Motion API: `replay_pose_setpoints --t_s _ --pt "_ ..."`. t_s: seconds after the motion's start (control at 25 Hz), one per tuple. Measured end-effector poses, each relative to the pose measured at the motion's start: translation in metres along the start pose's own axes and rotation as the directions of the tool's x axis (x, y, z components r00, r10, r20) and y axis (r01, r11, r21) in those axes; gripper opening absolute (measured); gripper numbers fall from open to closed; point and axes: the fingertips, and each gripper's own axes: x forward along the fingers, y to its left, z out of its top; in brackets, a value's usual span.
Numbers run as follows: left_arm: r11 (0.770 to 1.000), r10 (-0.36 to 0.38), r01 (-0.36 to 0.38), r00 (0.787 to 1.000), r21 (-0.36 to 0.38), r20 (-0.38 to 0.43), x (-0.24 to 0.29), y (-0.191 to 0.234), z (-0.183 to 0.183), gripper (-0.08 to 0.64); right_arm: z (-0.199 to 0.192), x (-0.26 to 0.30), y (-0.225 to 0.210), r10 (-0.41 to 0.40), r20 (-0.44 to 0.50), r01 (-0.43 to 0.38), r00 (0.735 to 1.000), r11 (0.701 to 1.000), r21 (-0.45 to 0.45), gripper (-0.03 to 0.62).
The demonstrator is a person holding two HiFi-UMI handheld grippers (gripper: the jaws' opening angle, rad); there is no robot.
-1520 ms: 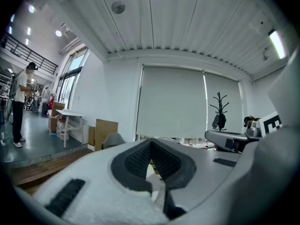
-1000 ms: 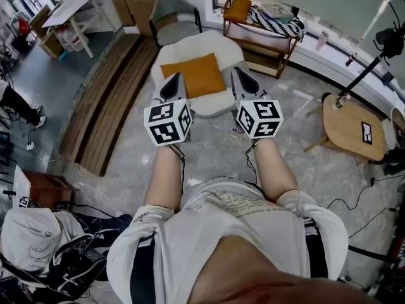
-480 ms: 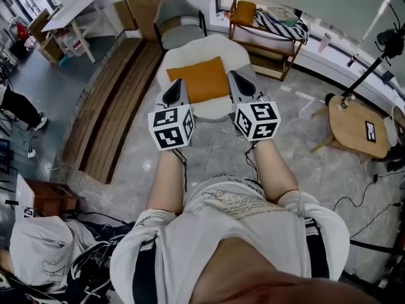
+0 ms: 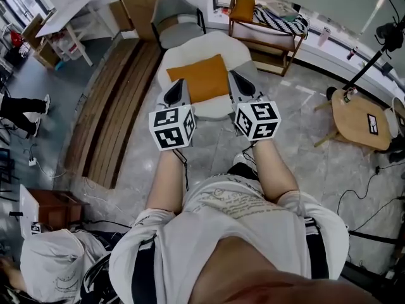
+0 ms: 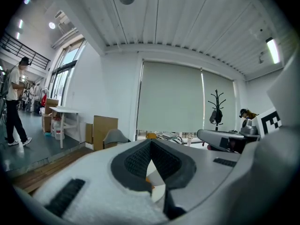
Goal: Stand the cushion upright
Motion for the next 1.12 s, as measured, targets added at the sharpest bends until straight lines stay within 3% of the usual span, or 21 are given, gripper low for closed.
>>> replay_pose_setpoints --t_s 0.16,0.8,1.12 --pt "1.0 -0.002 0.002 1.0 -0.004 -0.01 0.022 0.004 -0.001 0.02 -0.002 0.017 -0.014 0.001 0.01 -0.001 1.0 0.999 0.051 0.028" --pt "0.997 0.073 -0.073 0.997 0.012 -0.004 0.16 0.015 0.034 0.02 0.011 0.131 -0.106 0.056 0.018 -0.056 0.998 0.998 -0.012 0.028" --pt "0.994 0.106 -0.106 0.994 0.004 -0.028 0.224 0.013 0.043 0.02 0.015 0.183 -0.163 0.092 0.012 -0.092 0.996 0.995 0.022 0.028"
